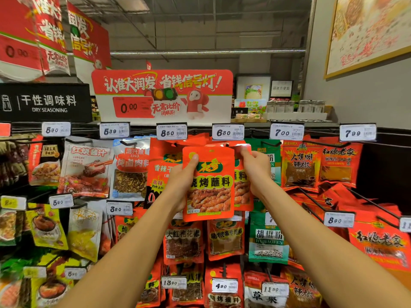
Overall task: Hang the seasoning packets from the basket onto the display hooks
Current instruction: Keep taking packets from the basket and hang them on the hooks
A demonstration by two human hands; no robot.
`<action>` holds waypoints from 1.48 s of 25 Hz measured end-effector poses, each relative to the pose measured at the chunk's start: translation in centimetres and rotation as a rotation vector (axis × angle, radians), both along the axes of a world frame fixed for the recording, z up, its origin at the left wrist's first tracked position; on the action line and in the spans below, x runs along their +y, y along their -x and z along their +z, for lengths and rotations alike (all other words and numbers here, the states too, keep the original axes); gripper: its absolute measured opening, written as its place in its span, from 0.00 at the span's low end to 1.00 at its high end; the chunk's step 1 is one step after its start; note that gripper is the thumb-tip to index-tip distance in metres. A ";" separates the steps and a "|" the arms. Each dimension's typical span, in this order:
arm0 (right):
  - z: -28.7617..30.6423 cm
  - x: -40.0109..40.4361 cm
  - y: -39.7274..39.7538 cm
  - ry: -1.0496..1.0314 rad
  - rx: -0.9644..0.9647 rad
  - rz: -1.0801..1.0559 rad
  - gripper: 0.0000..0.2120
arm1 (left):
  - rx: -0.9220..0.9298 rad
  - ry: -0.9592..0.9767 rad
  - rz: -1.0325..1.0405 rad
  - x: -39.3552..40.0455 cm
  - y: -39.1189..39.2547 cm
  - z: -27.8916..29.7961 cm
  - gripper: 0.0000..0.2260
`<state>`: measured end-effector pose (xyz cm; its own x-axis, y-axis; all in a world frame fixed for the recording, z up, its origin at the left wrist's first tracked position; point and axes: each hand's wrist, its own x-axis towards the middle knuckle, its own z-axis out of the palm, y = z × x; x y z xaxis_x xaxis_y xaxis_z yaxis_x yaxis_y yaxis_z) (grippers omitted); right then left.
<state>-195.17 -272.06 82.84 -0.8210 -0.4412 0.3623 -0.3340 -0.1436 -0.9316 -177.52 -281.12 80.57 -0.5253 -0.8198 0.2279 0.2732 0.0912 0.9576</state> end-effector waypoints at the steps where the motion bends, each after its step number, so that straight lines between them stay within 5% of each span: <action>1: -0.1 0.1 0.1 0.022 -0.013 0.035 0.20 | -0.012 0.004 -0.005 0.3 0.8 0.3 0.19; 13: 0.5 0.3 1.0 -0.127 0.226 -0.104 0.22 | -0.076 -0.064 0.183 1.3 6.6 2.4 0.13; 25: 0.9 -0.6 1.3 -0.235 0.295 -0.170 0.27 | -0.152 -0.091 0.177 1.4 6.1 2.5 0.27; 30: -0.3 1.0 1.1 -0.199 0.343 -0.205 0.19 | -0.201 0.256 0.437 2.4 4.6 -0.3 0.14; 32: -2.3 1.4 0.4 -0.234 0.427 -0.208 0.28 | -0.284 0.421 0.475 3.4 4.2 -2.5 0.19; 34: -3.9 0.8 -0.1 -0.280 0.464 -0.159 0.34 | -0.348 0.428 0.426 3.6 5.3 -3.9 0.30; 37: -3.8 -1.1 0.9 -0.315 0.403 -0.093 0.32 | -0.344 0.291 0.393 2.4 7.8 -3.0 0.26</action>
